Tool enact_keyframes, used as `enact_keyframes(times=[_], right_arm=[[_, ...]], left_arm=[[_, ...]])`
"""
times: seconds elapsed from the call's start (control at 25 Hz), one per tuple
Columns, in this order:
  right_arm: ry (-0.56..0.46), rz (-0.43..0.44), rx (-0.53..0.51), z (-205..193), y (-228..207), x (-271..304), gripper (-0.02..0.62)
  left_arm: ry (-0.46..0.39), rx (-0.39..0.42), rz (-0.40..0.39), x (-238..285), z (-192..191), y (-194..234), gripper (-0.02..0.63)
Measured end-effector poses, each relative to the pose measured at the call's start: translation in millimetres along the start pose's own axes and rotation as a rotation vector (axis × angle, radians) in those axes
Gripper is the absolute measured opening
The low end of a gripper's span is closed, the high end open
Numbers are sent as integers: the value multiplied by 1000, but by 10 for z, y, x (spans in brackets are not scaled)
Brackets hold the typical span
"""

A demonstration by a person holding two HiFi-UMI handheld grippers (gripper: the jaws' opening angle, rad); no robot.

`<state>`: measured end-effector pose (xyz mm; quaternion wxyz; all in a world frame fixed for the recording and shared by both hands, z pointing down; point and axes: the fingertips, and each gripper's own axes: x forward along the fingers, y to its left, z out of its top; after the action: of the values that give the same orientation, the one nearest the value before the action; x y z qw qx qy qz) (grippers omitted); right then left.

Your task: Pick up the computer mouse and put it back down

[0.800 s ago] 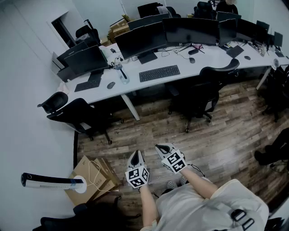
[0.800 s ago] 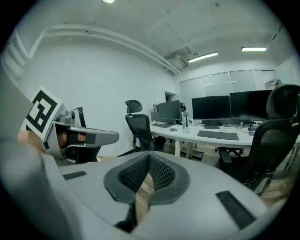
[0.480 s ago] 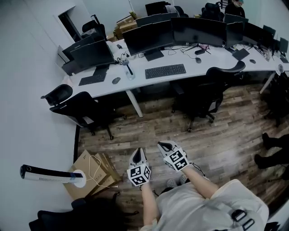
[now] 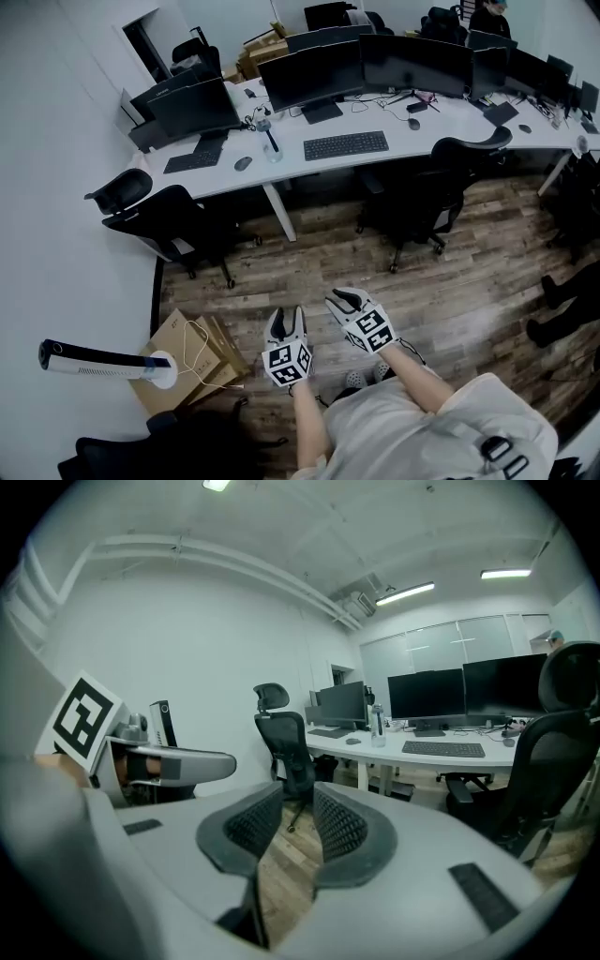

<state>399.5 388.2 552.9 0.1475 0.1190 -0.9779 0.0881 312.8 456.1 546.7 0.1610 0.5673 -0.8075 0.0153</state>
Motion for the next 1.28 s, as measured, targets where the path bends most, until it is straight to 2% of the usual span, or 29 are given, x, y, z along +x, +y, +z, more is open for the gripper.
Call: enact_keyframes(times=[0.08,0.16,0.32,0.64,0.84,1.28], right_arm=[[1,-1,11,-28,13,6,123],[3,-1,18,-71,19,24,174],[-2,-18,45,-164,17,79,225],[-10,-32,25,-155,46,263,252],[-17,-22,26,-91,-6,524,259],[-25,31,19,278,-345,1438,270]], left_arm=[[-11,2,5,-19,-6,40,201],[-20,3,2,-17,-20,75,222],[-1,16,-23,12,-111,129,235],[-8,19,-39,106,-149,310,235],[-16,33,-40,290,-48,456,235],[-19,54,-22,1194,330,919,235]])
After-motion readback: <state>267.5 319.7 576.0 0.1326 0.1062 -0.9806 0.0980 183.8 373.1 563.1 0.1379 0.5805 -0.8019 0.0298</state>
